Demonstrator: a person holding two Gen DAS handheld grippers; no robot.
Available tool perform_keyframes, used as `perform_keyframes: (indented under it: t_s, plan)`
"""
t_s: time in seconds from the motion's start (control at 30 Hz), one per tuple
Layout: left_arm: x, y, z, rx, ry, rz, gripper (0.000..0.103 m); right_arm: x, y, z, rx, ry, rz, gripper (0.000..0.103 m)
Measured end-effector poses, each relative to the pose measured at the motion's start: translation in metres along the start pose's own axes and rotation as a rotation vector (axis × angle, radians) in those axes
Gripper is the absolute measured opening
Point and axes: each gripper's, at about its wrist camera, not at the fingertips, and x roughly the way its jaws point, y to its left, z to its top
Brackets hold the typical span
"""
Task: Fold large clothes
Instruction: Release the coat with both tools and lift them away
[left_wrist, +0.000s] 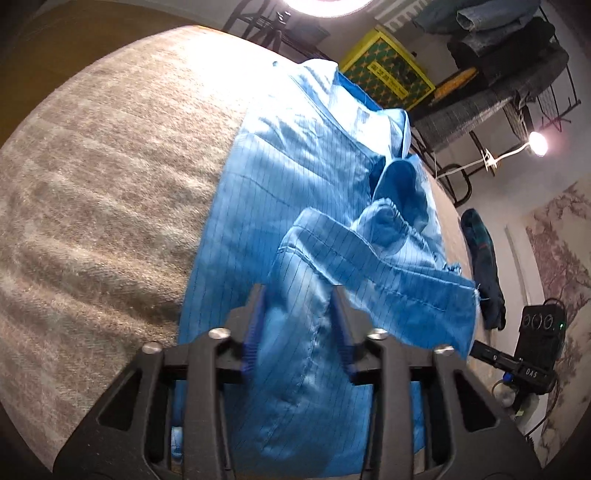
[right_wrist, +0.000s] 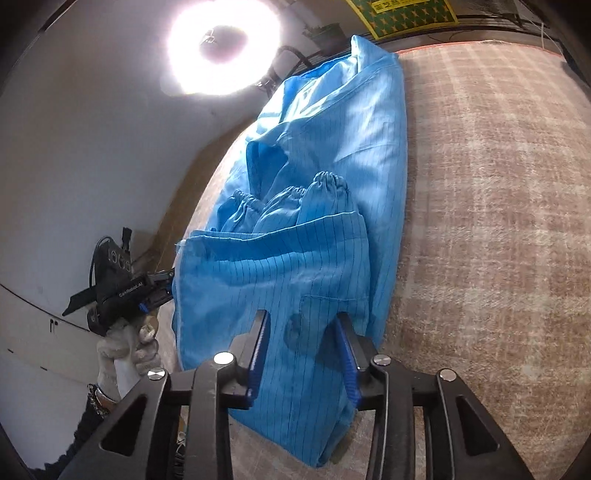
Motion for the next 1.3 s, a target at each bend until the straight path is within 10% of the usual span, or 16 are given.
perform_keyframes:
  t_s: [0.03, 0.17, 0.33, 0.57, 0.7, 0.87, 0.93, 1.07, 1.2, 1.27, 1.3]
  plan:
    - [0.001, -0.001, -0.001, 0.006, 0.003, -0.004, 0.005, -0.001, 0.001, -0.001, -0.005, -0.001, -0.002, 0.023]
    - [-0.011, -0.004, -0.005, 0.006, -0.029, -0.020, 0.000, -0.001, 0.013, -0.003, -0.047, -0.014, -0.020, 0.000]
    - [-0.052, 0.013, -0.009, -0.100, -0.182, -0.044, 0.000, -0.021, 0.035, -0.002, -0.118, -0.106, -0.003, 0.000]
    - [-0.024, 0.055, -0.012, -0.248, -0.117, -0.013, 0.000, -0.008, -0.012, 0.001, 0.030, -0.083, -0.103, 0.004]
    - [-0.035, 0.043, -0.004, -0.205, -0.161, -0.032, 0.010, -0.027, -0.015, 0.000, 0.079, -0.128, -0.018, 0.051]
    - [-0.032, 0.025, -0.002, -0.123, -0.153, -0.011, 0.010, -0.021, 0.003, -0.007, 0.016, -0.079, 0.010, 0.040]
    - [-0.028, 0.023, -0.003, -0.110, -0.145, 0.007, 0.010, -0.007, 0.012, -0.013, -0.033, -0.029, -0.022, 0.000]
    - [-0.037, 0.018, -0.005, -0.091, -0.159, 0.041, 0.010, 0.004, 0.031, -0.022, -0.158, -0.021, -0.230, 0.000]
    - [-0.064, 0.001, -0.010, -0.002, -0.236, 0.086, 0.011, -0.008, 0.015, -0.021, -0.088, -0.035, -0.255, 0.000]
    - [-0.075, -0.011, -0.014, 0.067, -0.258, 0.100, 0.011, -0.022, 0.016, -0.017, -0.081, -0.094, -0.217, 0.006]
    - [-0.076, -0.016, -0.016, 0.093, -0.260, 0.103, 0.011, -0.030, 0.021, -0.016, -0.099, -0.125, -0.189, 0.031]
